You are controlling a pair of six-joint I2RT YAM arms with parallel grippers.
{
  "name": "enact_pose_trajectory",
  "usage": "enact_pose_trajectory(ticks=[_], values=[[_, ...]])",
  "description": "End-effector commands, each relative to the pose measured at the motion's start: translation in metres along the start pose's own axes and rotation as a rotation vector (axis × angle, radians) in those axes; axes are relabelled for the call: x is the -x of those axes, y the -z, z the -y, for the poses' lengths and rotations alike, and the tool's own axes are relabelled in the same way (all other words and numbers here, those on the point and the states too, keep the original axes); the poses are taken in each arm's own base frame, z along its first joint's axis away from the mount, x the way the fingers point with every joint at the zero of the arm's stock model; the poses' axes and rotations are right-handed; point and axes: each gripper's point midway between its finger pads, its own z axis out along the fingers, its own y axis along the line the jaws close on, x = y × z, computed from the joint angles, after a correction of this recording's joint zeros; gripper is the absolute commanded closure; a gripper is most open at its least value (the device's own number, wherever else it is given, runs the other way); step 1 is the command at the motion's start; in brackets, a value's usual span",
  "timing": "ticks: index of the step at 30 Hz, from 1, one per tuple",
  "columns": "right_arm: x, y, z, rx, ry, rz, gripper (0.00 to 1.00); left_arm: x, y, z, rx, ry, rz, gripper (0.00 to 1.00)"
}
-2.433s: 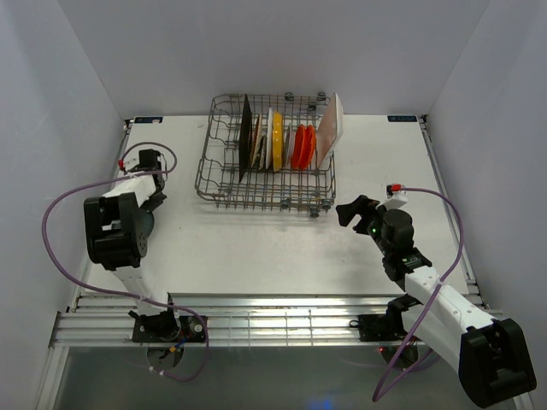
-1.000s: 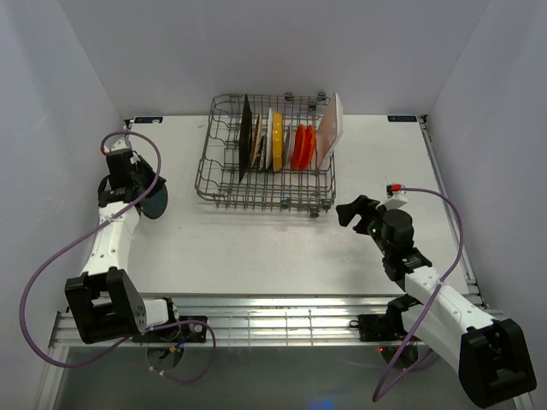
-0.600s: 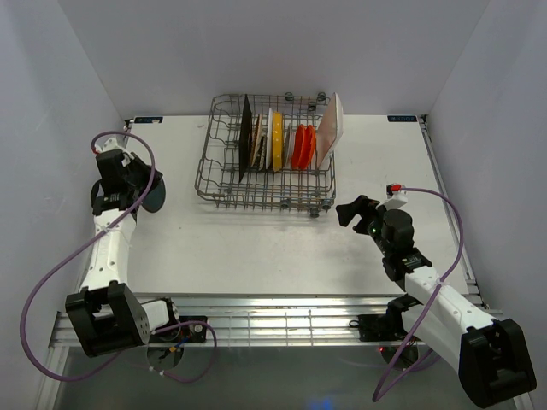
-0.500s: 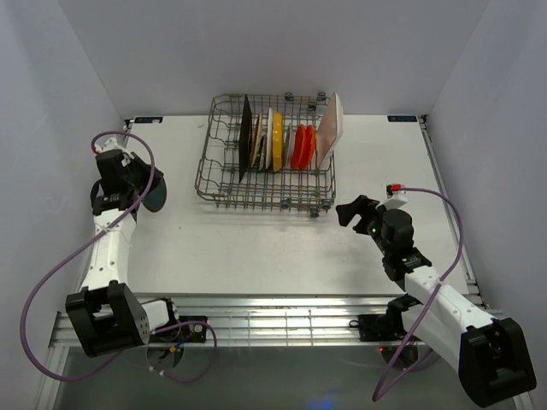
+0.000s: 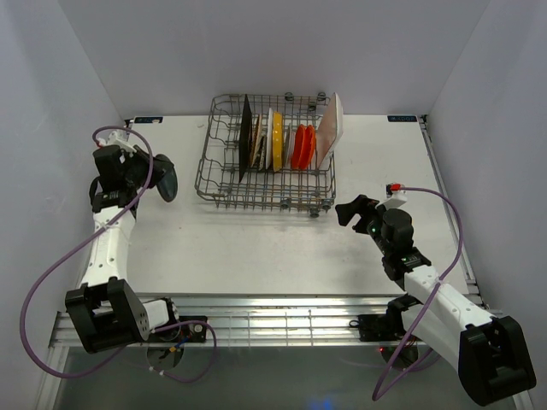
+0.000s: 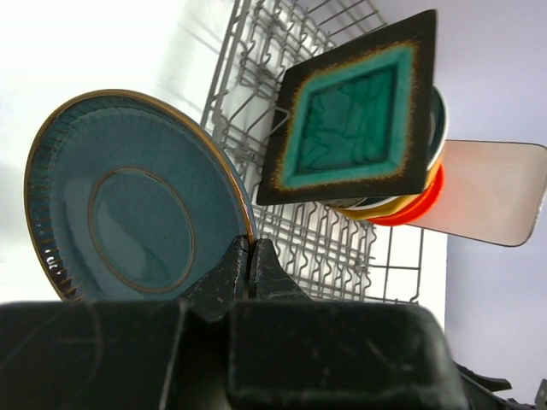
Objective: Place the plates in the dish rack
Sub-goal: Insert the plate into the dish rack.
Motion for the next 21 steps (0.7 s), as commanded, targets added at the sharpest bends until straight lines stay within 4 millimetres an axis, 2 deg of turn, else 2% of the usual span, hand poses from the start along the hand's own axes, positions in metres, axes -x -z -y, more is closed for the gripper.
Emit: enact_pose_trajectory(ticks=[1, 4, 10, 17, 21], values=[[0.012, -0.002, -0.008, 0.031, 0.003, 0.044, 0.08, 0.044, 0.015, 0.05, -0.153, -0.066, 0.113, 1.0], [0.013, -0.001, -0.008, 0.032, 0.005, 0.048, 0.08, 0.049, 0.02, 0.059, -0.177, -0.064, 0.124, 1.0], [0.012, -0.002, -0.007, 0.028, 0.005, 0.044, 0.08, 0.055, 0.033, 0.101, -0.387, -0.036, 0.133, 1.0], [0.01, -0.002, -0.007, 0.03, 0.003, 0.039, 0.08, 0.051, 0.021, 0.12, -0.513, -0.019, 0.046, 1.0], [0.011, -0.001, -0.007, 0.032, 0.005, 0.042, 0.08, 0.057, 0.01, 0.134, -0.552, -0.035, 0.025, 1.0]])
